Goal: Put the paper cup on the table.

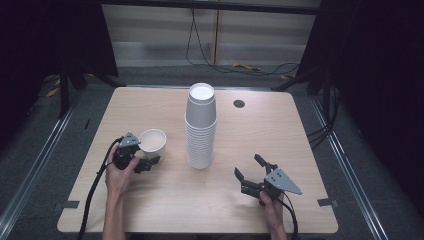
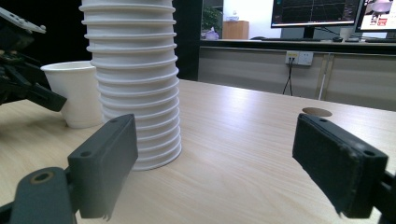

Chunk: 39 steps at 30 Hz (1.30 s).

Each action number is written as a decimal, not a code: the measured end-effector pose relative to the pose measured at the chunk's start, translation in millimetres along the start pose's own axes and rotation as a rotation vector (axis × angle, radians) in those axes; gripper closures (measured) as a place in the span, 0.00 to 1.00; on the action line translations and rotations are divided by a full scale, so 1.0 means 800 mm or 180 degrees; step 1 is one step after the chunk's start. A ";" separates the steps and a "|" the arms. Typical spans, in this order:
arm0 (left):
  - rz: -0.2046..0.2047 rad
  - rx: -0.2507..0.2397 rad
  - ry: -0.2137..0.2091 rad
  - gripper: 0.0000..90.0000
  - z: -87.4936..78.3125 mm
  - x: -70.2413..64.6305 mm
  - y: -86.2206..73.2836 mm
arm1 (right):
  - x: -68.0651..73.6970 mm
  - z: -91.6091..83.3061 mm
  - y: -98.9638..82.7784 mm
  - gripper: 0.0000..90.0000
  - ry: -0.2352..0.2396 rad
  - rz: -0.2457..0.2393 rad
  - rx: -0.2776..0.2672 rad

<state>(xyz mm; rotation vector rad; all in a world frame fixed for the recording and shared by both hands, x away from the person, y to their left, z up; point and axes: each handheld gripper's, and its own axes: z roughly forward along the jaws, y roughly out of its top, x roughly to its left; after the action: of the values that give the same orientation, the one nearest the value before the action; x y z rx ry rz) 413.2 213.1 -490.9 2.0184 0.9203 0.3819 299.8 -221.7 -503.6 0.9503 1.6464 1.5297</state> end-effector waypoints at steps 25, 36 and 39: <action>-0.0025 -0.0926 0.0163 0.18 -0.058 -0.068 -0.035 | 0.000 0.000 0.000 0.16 0.0000 0.0000 -0.0002; -0.0036 -0.1120 0.0158 0.17 -0.052 -0.109 -0.036 | -0.001 0.000 0.000 0.16 -0.0002 0.0001 0.0000; 0.0004 -0.1169 0.0080 0.17 -0.046 -0.123 -0.033 | -0.001 0.000 0.000 0.16 0.0000 0.0005 -0.0004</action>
<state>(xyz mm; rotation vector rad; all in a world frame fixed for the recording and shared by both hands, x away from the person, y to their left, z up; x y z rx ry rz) 313.2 172.0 -484.0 1.6813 0.7985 0.5364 300.2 -222.3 -503.6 0.9510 1.6450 1.5316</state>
